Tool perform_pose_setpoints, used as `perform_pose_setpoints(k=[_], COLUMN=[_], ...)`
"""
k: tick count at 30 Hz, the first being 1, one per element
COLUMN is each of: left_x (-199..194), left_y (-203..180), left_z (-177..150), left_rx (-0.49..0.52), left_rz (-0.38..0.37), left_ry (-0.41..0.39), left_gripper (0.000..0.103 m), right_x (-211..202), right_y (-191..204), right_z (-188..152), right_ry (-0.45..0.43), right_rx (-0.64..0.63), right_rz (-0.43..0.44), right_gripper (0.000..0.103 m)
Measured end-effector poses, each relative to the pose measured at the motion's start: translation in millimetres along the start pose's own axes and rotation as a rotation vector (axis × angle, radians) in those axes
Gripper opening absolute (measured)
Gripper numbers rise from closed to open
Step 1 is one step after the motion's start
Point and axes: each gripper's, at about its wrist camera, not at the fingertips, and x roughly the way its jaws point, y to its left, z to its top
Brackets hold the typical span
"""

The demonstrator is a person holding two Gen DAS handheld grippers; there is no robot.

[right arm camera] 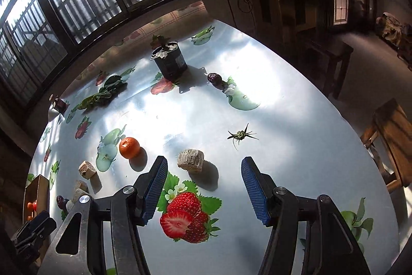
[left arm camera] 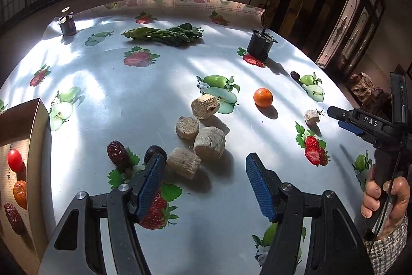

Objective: Organize fruits
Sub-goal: 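Move left tool to a white root slice while right tool approaches a white block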

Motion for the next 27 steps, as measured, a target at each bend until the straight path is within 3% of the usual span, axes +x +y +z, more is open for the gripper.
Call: perform_pose_setpoints(k=[3, 9, 13, 15, 20, 27], left_x=[14, 37, 49, 53, 53, 53], left_y=[-4, -10, -9, -7, -9, -4], left_z=[8, 11, 7, 6, 0, 0], left_rx=[-0.002, 0.066, 0.089, 0.074, 0.071, 0.052], left_rz=[-0.031, -0.013, 0.027, 0.011, 0.009, -0.023], left_ry=[-0.006, 0.006, 0.005, 0.010, -0.032, -0.040], left_gripper=[0.064, 0.062, 0.044, 0.034, 0.033, 0.033], right_x=[17, 44, 50, 52, 54, 55], right_y=[6, 18, 20, 23, 29, 35], right_z=[3, 3, -1, -2, -3, -8], right_ry=[0.030, 0.061, 0.065, 0.054, 0.034, 0.001], right_rx=[-0.024, -0.064, -0.075, -0.092, -0.124, -0.172], right_rz=[0.000, -0.008, -0.002, -0.010, -0.033, -0.108], right_gripper=[0.064, 0.063, 0.063, 0.063, 0.062, 0.046])
